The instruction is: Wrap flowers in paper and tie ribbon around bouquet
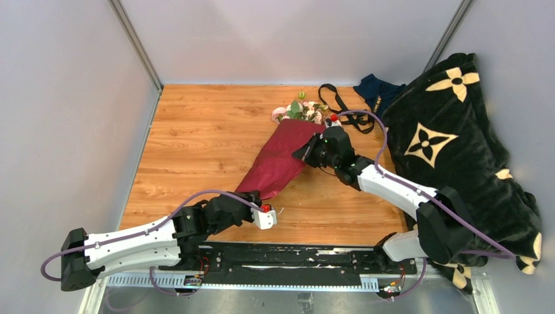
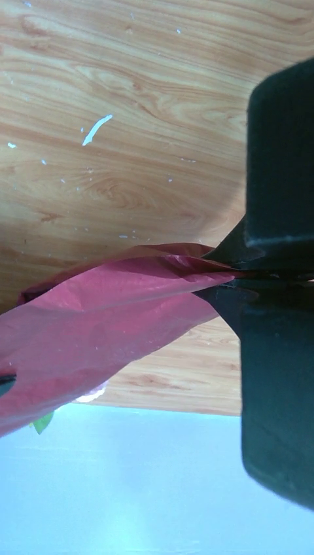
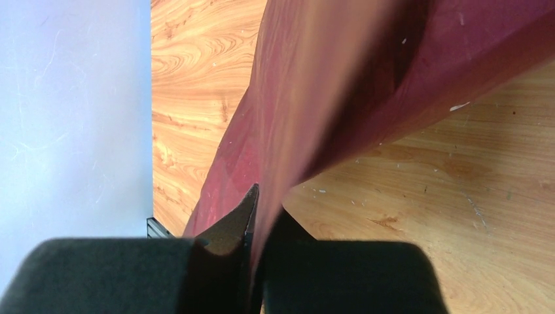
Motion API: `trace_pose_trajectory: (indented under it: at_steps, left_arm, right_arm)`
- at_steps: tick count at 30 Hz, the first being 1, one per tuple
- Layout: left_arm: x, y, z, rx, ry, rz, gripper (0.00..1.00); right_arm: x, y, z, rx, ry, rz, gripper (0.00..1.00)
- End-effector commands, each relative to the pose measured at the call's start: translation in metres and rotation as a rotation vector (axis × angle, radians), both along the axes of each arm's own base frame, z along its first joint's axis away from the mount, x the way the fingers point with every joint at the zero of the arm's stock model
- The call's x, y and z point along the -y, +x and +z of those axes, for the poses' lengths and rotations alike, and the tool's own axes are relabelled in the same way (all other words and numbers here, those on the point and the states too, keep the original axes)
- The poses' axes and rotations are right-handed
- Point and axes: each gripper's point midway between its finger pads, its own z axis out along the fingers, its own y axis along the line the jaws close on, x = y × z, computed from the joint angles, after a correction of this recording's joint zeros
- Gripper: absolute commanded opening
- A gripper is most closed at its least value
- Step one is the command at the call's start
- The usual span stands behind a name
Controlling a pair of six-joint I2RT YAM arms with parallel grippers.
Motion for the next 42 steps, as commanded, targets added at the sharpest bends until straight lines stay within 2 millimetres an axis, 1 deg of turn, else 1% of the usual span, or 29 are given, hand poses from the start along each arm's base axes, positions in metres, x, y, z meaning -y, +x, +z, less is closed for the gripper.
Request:
trace_pose_trajectory:
  at_steps: [1,3,4,5,7,8,9,10,12,13,14,17,18,19,20,21,22,25,28,29,30,31,32,33,34,35,37,40,42]
  left_arm:
    - [-0.001,0.01,0.034,0.011,-0.122,0.109,0.0]
    - [-0.007,0.016,0.044,0.018,-0.154,0.169,0.0]
    - [-0.009,0.017,0.046,0.015,-0.161,0.188,0.0]
    - [-0.01,0.017,0.045,0.011,-0.156,0.192,0.0]
    - [-0.01,0.014,0.038,0.005,-0.125,0.168,0.0]
    - [-0.01,0.014,0.036,0.015,-0.111,0.157,0.0]
    - [-0.01,0.014,0.035,0.029,-0.102,0.144,0.0]
    - [-0.009,0.014,0.033,0.044,-0.089,0.126,0.0]
    - [-0.006,0.013,0.03,0.076,-0.054,0.08,0.0]
    - [-0.005,0.012,0.026,0.086,-0.036,0.058,0.0]
    - [-0.004,0.012,0.023,0.092,-0.02,0.043,0.0]
    - [-0.004,0.013,0.019,0.112,0.018,0.026,0.0]
    - [-0.004,0.013,0.02,0.114,0.019,0.024,0.0]
    - [-0.004,0.012,0.02,0.114,0.019,0.017,0.0]
    - [-0.003,0.011,0.019,0.114,0.024,0.011,0.0]
    - [-0.002,0.01,0.018,0.116,0.03,-0.003,0.0]
    - [-0.002,0.01,0.018,0.123,0.037,-0.012,0.0]
    - [-0.001,0.011,0.018,0.151,0.06,-0.027,0.0]
    - [-0.003,0.014,0.018,0.177,0.091,-0.028,0.0]
    - [-0.003,0.014,0.017,0.18,0.097,-0.027,0.0]
    - [-0.004,0.014,0.017,0.18,0.102,-0.029,0.0]
    - [-0.004,0.015,0.017,0.181,0.1,-0.026,0.0]
    - [-0.004,0.015,0.018,0.181,0.098,-0.021,0.0]
    - [-0.005,0.015,0.019,0.182,0.093,-0.015,0.0]
    - [-0.005,0.016,0.02,0.182,0.088,-0.011,0.0]
    - [-0.005,0.016,0.02,0.181,0.083,-0.006,0.0]
    - [-0.006,0.016,0.02,0.174,0.074,0.005,0.0]
    - [-0.007,0.016,0.016,0.168,0.077,0.009,0.0]
    - [-0.006,0.016,0.016,0.167,0.075,0.01,0.0]
  right_arm:
    - [0.003,0.007,0.013,0.041,0.003,-0.027,0.0]
    - [0.011,0.008,0.01,0.041,-0.017,-0.034,0.0]
    - [0.017,0.009,0.007,0.042,-0.034,-0.032,0.03]
    - [0.021,0.008,0.005,0.046,-0.053,-0.026,0.12]
    - [0.036,0.001,-0.011,0.004,-0.129,-0.011,0.35]
    - [0.045,-0.004,-0.017,-0.016,-0.166,-0.002,0.45]
    - [0.058,-0.012,-0.026,-0.039,-0.218,0.008,0.51]
    - [0.069,-0.019,-0.031,-0.058,-0.25,-0.001,0.53]
    - [0.095,-0.031,-0.032,-0.049,-0.344,-0.014,0.55]
    - [0.107,-0.037,-0.024,-0.027,-0.382,-0.027,0.56]
    - [0.124,-0.044,-0.023,-0.03,-0.448,-0.05,0.56]
    - [0.148,-0.055,0.013,0.041,-0.52,-0.085,0.55]
    - [0.152,-0.057,0.028,0.066,-0.524,-0.099,0.53]
    - [0.153,-0.057,0.046,0.097,-0.509,-0.115,0.5]
    - [0.145,-0.055,0.058,0.132,-0.467,-0.109,0.45]
    - [0.13,-0.051,0.07,0.172,-0.408,-0.084,0.41]
    - [0.11,-0.048,0.08,0.208,-0.346,-0.041,0.41]
    - [0.043,-0.041,0.097,0.236,-0.178,0.132,0.38]
    - [-0.01,-0.037,0.108,0.239,-0.067,0.265,0.31]
    - [-0.023,-0.036,0.107,0.225,-0.034,0.296,0.29]
    - [-0.031,-0.035,0.1,0.197,-0.011,0.314,0.26]
    - [-0.034,-0.033,0.085,0.153,-0.018,0.313,0.23]
    - [-0.031,-0.033,0.069,0.108,-0.04,0.293,0.21]
    - [-0.024,-0.036,0.047,0.051,-0.069,0.264,0.2]
    - [-0.019,-0.037,0.039,0.029,-0.072,0.235,0.19]
    - [-0.012,-0.042,0.019,-0.01,-0.078,0.206,0.19]
    - [-0.004,-0.051,-0.003,-0.065,-0.076,0.168,0.19]
    - [0.008,-0.059,-0.03,-0.125,-0.09,0.106,0.2]
    - [0.008,-0.06,-0.038,-0.136,-0.067,0.085,0.23]
